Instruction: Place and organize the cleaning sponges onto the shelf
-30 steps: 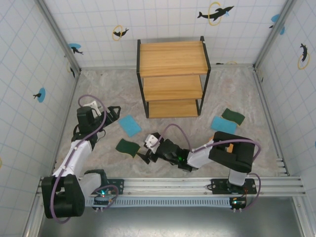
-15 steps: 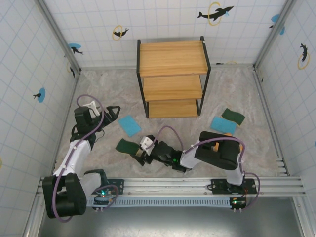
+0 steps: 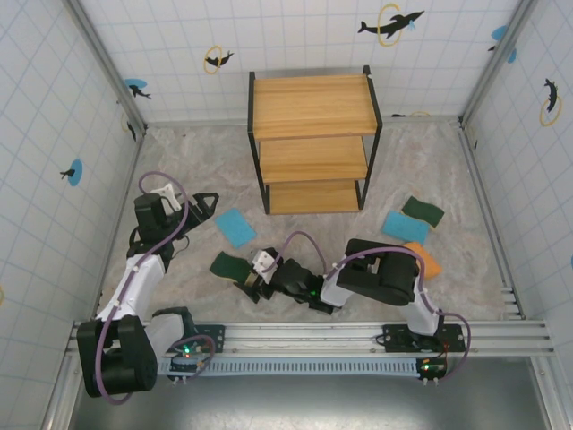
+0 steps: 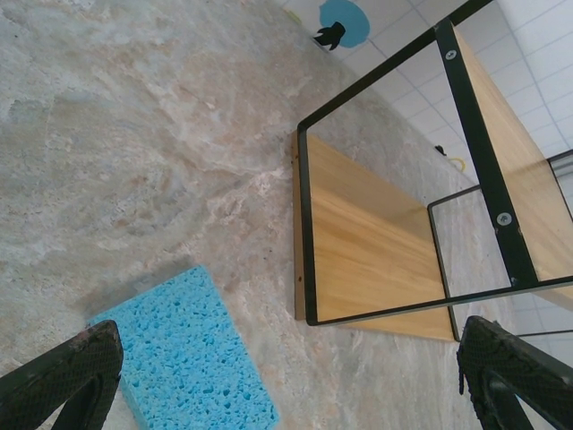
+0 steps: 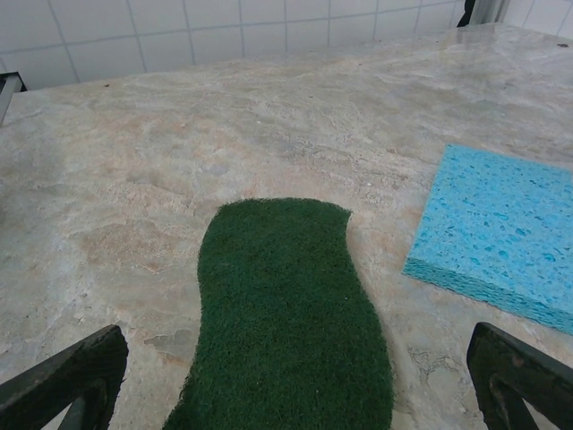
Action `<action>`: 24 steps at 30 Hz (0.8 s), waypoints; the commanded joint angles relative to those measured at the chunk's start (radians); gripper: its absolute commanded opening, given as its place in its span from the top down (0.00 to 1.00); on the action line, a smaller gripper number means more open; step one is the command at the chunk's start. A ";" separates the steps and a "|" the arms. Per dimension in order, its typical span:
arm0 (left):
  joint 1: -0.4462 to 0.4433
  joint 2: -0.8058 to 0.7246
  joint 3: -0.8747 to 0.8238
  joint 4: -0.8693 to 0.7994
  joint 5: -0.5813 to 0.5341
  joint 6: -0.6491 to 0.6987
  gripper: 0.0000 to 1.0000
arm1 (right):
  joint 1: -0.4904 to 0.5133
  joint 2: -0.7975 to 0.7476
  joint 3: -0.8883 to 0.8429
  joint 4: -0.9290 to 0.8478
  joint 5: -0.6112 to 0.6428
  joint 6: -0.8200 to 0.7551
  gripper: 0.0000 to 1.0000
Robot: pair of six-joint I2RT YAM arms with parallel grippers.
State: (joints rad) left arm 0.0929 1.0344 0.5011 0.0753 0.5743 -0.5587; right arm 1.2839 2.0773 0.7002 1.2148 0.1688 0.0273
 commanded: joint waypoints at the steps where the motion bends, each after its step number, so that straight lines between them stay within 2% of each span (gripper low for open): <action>1: 0.008 0.000 0.009 0.017 0.042 -0.012 0.02 | 0.006 0.037 0.033 0.088 -0.011 0.005 0.00; 24: 0.009 -0.033 0.016 -0.008 0.051 -0.018 0.02 | -0.001 0.103 0.077 0.084 -0.028 0.026 0.03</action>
State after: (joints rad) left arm 0.0937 1.0096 0.5011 0.0746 0.6029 -0.5774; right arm 1.2831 2.1521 0.7475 1.2652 0.1520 0.0418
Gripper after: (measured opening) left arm 0.976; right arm 0.978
